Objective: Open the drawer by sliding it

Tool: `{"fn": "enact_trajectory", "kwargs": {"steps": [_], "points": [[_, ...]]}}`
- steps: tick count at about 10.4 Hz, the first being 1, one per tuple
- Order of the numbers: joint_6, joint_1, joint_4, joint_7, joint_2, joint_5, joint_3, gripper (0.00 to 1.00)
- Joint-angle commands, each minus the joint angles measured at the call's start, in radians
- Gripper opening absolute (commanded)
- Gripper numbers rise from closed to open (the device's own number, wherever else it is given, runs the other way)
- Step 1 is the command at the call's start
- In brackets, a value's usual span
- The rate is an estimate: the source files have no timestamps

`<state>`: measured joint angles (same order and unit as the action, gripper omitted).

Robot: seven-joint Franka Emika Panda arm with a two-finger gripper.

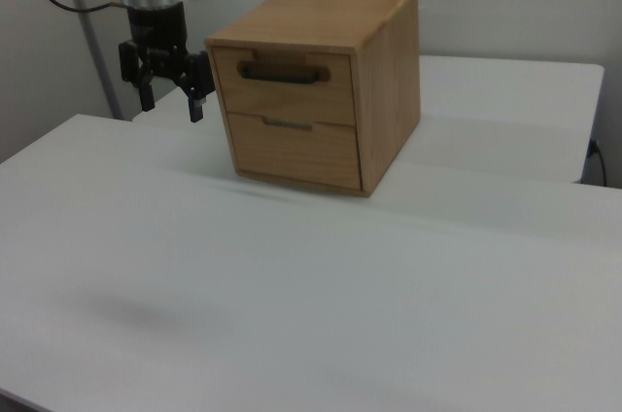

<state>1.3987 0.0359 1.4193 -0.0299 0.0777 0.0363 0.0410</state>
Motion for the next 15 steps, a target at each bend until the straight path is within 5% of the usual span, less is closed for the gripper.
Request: {"fn": "enact_trajectory", "kwargs": {"steps": [1,7,10,15], "points": [[0.055,0.001,0.021,-0.019,-0.007,0.013,0.020,1.00],[0.201,-0.016,0.069,0.028,-0.007,0.042,0.020,0.99],[0.366,-0.010,0.073,0.514,-0.004,0.115,0.010,1.00],[0.634,-0.028,0.081,1.063,0.065,0.119,-0.032,0.97]]}}
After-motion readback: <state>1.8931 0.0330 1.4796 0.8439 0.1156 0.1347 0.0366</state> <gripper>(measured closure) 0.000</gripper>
